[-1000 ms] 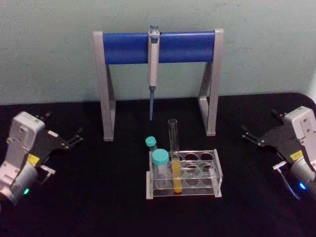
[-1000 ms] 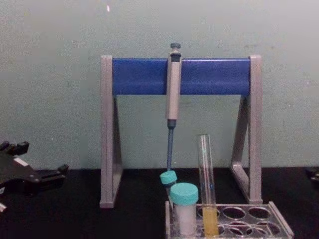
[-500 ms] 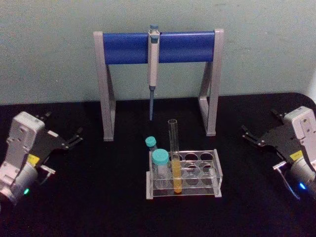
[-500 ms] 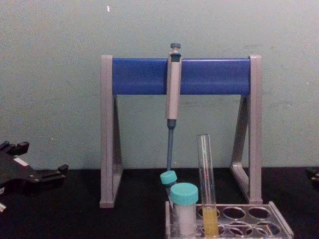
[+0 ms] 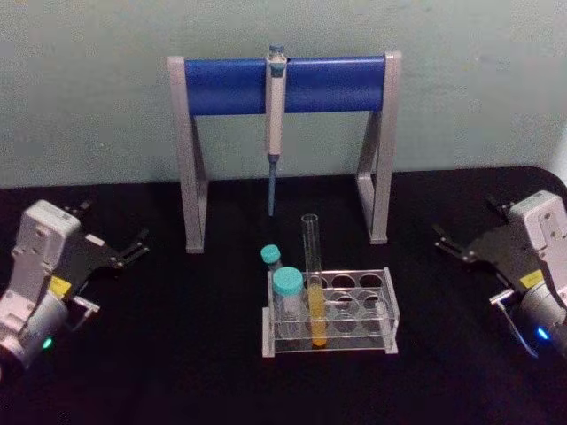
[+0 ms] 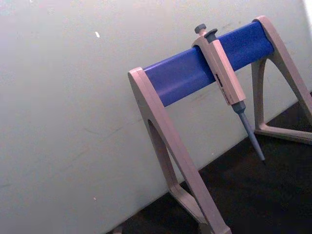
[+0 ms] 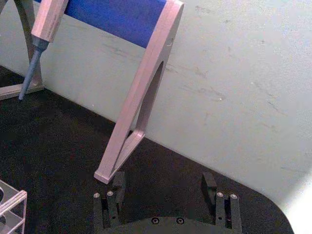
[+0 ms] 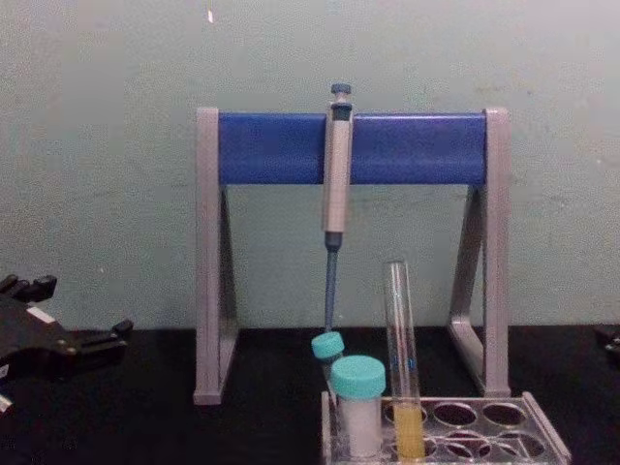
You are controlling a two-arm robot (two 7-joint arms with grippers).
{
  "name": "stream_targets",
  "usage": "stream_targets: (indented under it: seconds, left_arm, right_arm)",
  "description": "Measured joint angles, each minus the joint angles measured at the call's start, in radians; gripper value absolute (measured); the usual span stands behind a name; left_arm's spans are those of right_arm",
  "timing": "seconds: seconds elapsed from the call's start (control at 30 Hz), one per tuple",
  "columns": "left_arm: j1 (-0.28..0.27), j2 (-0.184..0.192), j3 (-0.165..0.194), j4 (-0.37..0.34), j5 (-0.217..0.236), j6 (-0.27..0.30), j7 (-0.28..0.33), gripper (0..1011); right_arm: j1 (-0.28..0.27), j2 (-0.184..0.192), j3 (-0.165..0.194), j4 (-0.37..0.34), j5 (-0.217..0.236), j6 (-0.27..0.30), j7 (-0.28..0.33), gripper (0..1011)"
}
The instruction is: Pick up the test tube from the test tube rack, shake it, then place it back into the test tube rack.
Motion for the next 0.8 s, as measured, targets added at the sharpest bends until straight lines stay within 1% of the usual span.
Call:
stream_targets:
  seconds: [0.6, 0.8]
  left_arm:
    - [0.0, 0.0, 0.0, 0.0, 0.0, 0.0, 0.0, 1001]
    - [0.0, 0.0, 0.0, 0.0, 0.0, 0.0, 0.0, 1001]
  right_arm:
    - [0.0, 0.0, 0.0, 0.0, 0.0, 0.0, 0.0, 1000]
    - [-0.01, -0.004, 0.015, -0.009, -0.001, 0.005, 0.007, 1000]
